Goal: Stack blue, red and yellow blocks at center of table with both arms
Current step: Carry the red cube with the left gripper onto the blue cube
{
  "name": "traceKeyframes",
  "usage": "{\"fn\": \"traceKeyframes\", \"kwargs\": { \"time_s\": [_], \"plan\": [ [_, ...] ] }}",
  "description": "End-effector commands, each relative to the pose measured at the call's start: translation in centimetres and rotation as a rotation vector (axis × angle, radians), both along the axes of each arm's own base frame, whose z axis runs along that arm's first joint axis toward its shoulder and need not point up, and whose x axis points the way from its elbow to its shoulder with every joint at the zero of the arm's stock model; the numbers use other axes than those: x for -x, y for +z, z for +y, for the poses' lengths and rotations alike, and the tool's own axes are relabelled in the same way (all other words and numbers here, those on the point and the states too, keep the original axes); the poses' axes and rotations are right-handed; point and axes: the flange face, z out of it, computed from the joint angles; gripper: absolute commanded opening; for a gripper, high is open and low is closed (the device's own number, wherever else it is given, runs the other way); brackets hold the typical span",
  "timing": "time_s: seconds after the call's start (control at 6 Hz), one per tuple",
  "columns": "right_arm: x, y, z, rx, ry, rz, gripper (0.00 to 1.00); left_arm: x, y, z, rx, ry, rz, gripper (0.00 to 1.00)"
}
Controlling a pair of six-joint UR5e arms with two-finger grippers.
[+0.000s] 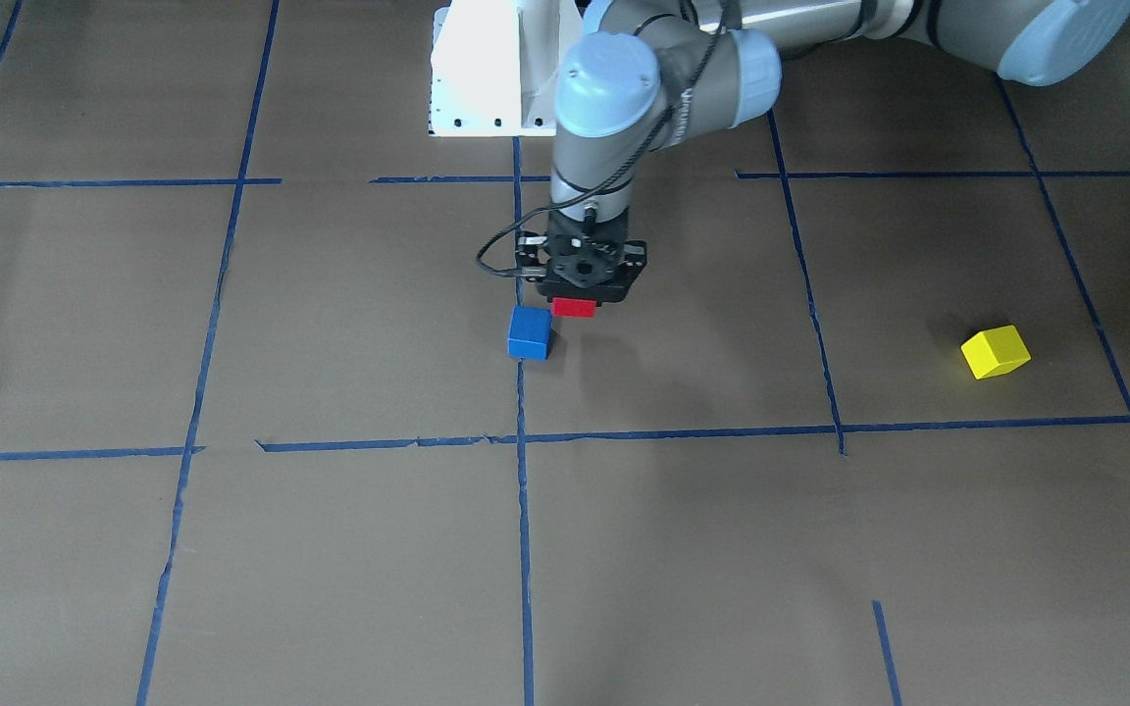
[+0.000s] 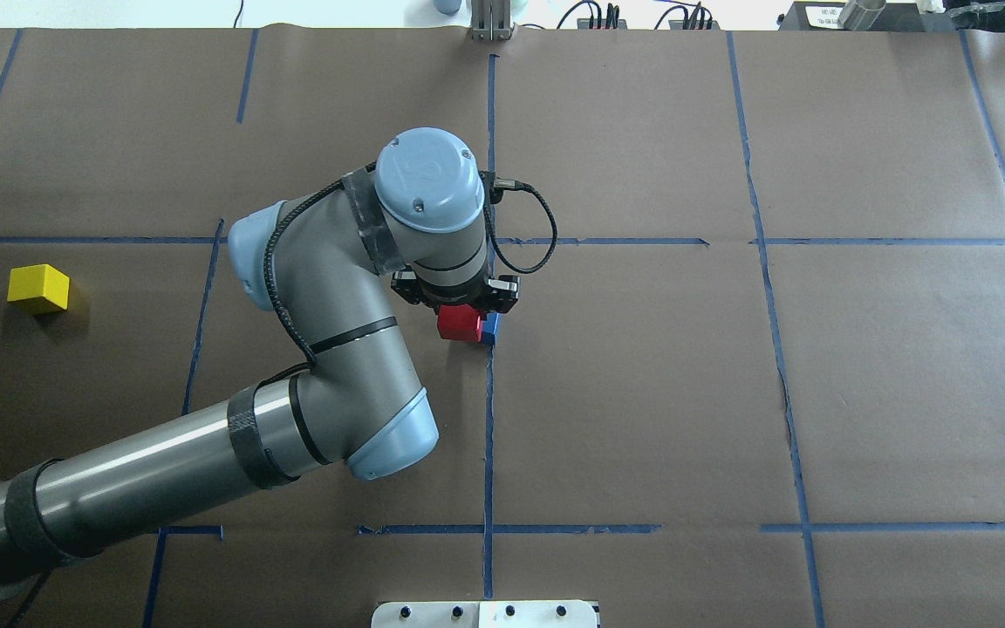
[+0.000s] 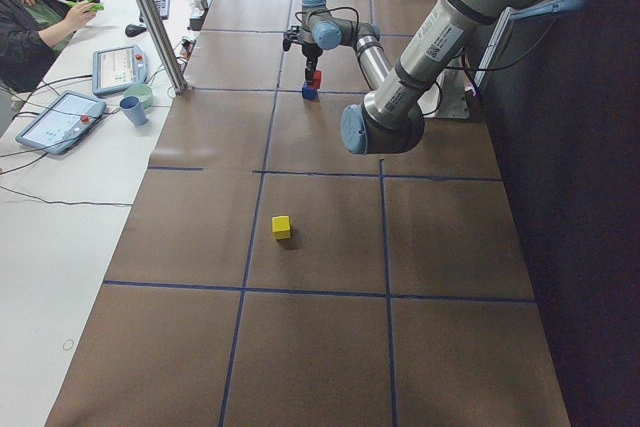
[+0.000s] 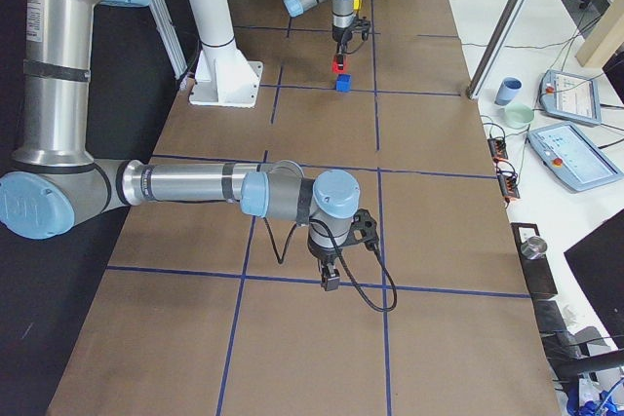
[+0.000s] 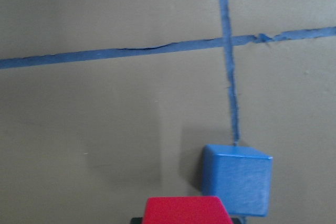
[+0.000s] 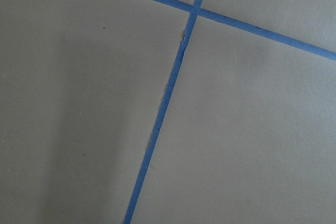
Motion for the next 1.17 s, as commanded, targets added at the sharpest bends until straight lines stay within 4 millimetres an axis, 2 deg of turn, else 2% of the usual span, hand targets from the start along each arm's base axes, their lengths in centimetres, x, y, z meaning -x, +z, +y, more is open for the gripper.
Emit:
{"fn": "traceKeyframes", "kwargs": {
  "time_s": [0.0,0.33,1.0],
  "plan": [
    [0.0,0.1,0.0,0.001,0.0,-0.001,1.0,-2.2,-1.2,-0.3,0.0,0.016,-0.013,0.06],
    [0.0,0.1,0.0,0.003,0.0,-0.001,1.0,-2.6,-0.7,-0.7,-0.009,0.029,-0.02,0.06],
    [0.0,0.1,0.0,0.001,0.0,-0.001,1.0,-2.2,-0.5,-1.4,-0.009,0.02,-0.023,0.06]
  ]
}}
